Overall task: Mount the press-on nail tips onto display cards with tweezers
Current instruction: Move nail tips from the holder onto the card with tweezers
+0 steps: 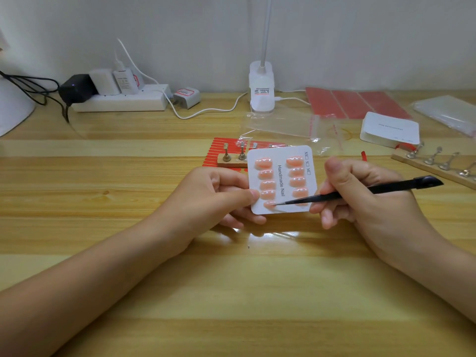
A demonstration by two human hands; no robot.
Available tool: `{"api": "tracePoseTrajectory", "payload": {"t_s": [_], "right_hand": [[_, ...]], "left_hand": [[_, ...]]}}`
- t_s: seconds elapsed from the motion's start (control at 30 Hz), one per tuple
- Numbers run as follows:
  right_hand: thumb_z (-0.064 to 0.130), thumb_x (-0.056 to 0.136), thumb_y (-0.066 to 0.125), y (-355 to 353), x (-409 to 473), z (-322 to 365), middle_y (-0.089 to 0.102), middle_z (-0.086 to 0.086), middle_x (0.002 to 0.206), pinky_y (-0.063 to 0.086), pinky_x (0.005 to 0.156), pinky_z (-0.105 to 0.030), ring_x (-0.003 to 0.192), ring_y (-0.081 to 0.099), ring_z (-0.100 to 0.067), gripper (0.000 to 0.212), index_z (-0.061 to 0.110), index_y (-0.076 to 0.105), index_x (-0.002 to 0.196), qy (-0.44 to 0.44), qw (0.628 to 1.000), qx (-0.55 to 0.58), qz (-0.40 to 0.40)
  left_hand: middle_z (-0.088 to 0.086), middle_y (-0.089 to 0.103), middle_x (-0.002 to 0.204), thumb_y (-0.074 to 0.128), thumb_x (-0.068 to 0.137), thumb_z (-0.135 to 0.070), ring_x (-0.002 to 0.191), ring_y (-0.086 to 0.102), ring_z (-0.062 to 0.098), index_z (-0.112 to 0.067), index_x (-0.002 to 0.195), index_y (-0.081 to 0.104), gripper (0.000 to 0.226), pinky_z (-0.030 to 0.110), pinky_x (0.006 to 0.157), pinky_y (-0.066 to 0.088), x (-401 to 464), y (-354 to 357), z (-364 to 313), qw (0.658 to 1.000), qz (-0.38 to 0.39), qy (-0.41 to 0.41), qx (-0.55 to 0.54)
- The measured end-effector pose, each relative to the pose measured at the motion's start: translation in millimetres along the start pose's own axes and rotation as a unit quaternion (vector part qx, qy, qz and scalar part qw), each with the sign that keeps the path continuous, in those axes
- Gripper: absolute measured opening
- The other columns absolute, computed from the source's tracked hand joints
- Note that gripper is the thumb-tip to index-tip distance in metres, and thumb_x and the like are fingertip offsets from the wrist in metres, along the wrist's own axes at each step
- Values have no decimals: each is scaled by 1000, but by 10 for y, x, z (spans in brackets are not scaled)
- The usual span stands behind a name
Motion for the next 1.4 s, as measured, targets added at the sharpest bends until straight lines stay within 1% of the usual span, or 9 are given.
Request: {"api": "tracePoseTrajectory", "payload": {"t_s": [0.27,0.43,0.53,0.67,0.83,1.0,1.1,1.27,1.4], "right_hand": [[53,75,59,-95,-11,71,60,-10,47,39,36,-15,32,48,-16,42,19,62,50,-31,998,2,-53],[65,83,22,-391,-37,76,62,-11,48,36,38,-13,29,48,-21,63,26,67,63,-26,983,35,-177],[63,90,25,-430,-46,81,55,-5,40,34,36,-13,28,46,-17,65,22,65,60,-24,979,4,-203],[34,79,61,-193,-10,47,70,5,67,42,34,-18,44,61,-11,19,18,50,77,-2,994,-62,-93],[1,82,61,-62,-18,82,66,3,63,48,40,-20,44,63,-16,25,15,40,79,-28,998,-59,-26],[-3,81,61,-36,-9,90,65,4,63,52,44,-20,45,64,-15,27,14,40,77,-54,996,-64,-9],[-3,82,61,-28,-5,89,65,5,65,53,46,-22,46,65,-15,26,13,42,76,-62,996,-70,-9],[-2,81,61,-21,-7,79,64,6,67,54,48,-22,48,66,-16,25,14,42,76,-65,996,-68,-7],[-1,81,62,-3,-13,89,64,5,67,54,48,-22,49,67,-17,24,14,43,76,-69,995,-66,1]], "left_hand": [[5,72,68,62,81,-2,65,71,18,-8,74,67,11,21,51,53,0,-14,1,1000,-3,-6,-19],[5,73,75,62,82,-4,66,71,17,-6,82,67,6,18,48,53,-4,-20,1,1000,-8,-8,-25],[5,73,75,61,83,-5,66,71,17,-6,84,67,7,19,48,53,-8,-21,-3,1000,-10,-6,-29],[10,73,79,61,83,-5,66,71,19,-4,86,68,8,20,49,54,-17,-25,-7,999,-14,-1,-35],[6,73,77,60,83,-5,65,71,18,-8,85,68,9,19,49,53,-24,-10,-18,999,-10,3,-34],[2,72,73,64,82,-4,65,70,18,-11,82,69,9,24,53,55,-20,-13,-33,1000,-6,9,-28],[4,72,75,66,68,-11,67,70,17,-15,75,71,10,22,51,55,-22,-12,-39,999,-2,11,-30],[1,73,79,78,70,-12,66,68,8,-14,88,67,22,15,47,48,-43,22,-70,1000,11,17,15],[1,73,77,72,73,-12,63,66,5,-14,90,66,18,14,47,47,-36,15,-71,1000,0,18,23]]}}
Point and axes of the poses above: each hand's wrist, its own x-axis towards the middle knuckle, its own y-axis out of the palm, z = x × y, the point moved 9 cm from there along x, towards the middle knuckle
